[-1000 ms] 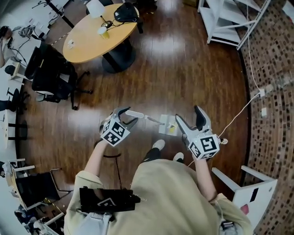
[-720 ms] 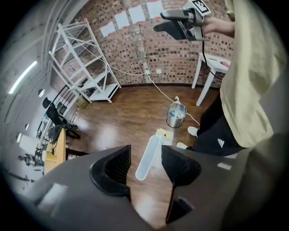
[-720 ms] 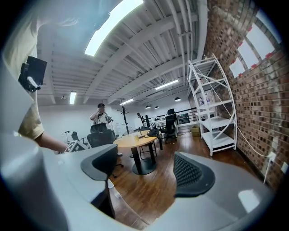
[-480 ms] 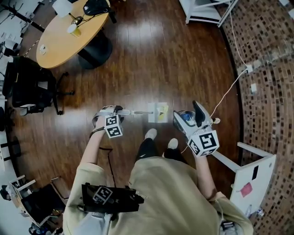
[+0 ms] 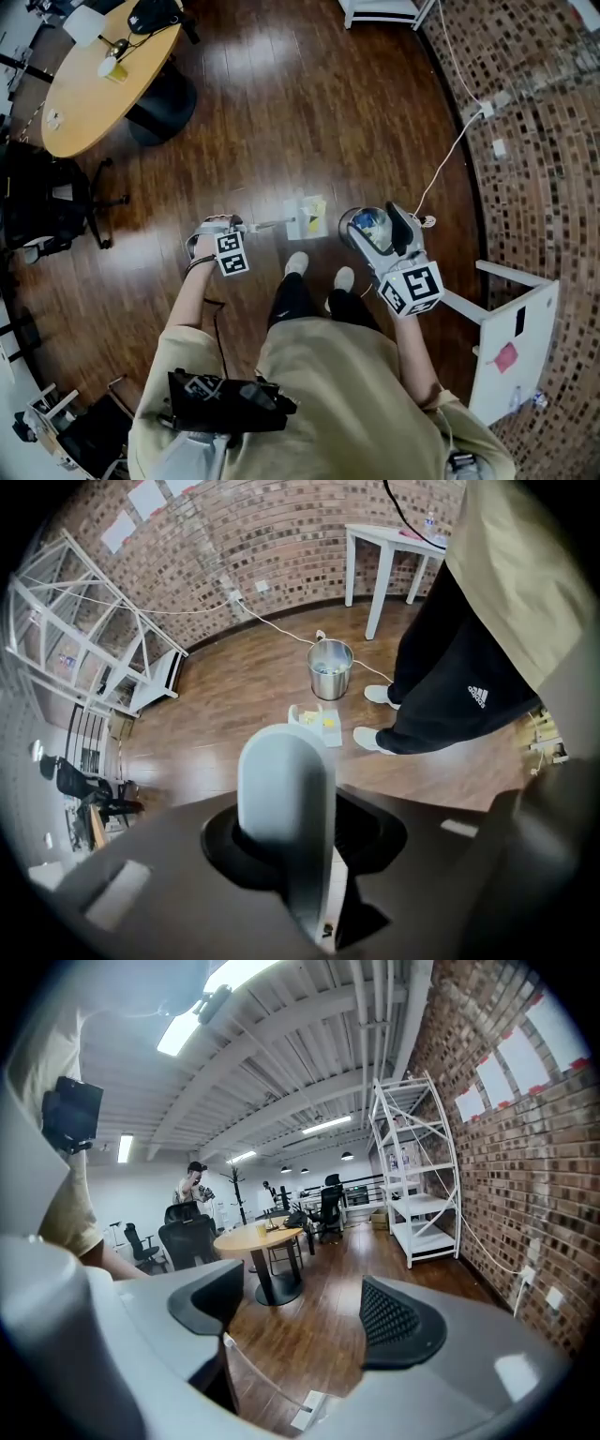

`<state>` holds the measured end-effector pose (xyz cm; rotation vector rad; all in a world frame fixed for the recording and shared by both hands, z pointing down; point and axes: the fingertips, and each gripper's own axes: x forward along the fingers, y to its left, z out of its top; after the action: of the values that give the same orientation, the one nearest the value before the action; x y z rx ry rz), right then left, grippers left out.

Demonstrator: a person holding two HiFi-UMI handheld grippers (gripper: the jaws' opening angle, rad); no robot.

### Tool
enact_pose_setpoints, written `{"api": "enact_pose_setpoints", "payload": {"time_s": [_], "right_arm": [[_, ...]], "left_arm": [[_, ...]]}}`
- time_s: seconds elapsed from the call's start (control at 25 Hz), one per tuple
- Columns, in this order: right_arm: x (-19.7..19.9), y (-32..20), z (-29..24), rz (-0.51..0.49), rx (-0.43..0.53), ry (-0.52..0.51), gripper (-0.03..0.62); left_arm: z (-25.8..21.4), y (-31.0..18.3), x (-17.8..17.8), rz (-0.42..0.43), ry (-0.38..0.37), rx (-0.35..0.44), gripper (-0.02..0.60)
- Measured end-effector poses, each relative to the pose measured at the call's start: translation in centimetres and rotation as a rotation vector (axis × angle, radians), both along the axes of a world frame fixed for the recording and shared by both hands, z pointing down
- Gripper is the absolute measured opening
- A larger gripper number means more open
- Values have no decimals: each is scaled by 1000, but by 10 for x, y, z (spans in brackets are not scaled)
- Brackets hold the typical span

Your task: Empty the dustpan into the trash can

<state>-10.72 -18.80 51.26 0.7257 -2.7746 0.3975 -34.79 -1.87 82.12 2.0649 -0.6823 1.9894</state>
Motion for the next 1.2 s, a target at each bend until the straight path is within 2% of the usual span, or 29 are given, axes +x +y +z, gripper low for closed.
{"api": "enact_pose_setpoints", "payload": {"time_s": [0.28,0.36,0.44,0.56,0.68,0.96,1.2], "right_arm": [[2,16,2,5,-5,16,393],[1,19,2,5,-12,16,393],[-1,22,0,1,-13,6,391],[-3,21,-5,4,-6,-15,388],[-2,19,-12,15,11,-26,387],[13,19,-30,53,43,-60,385],[48,16,-41,102,50,-84,385]], "left_arm": [[6,-24,0,-18,-26,90,58],[5,-24,3,-4,-27,87,42],[0,-23,7,-10,-5,80,0],[-21,-29,7,-69,25,111,0],[-42,-37,3,-89,23,132,0],[-87,-36,-2,-13,-19,109,0],[-153,-33,-1,-15,-4,78,0]]}}
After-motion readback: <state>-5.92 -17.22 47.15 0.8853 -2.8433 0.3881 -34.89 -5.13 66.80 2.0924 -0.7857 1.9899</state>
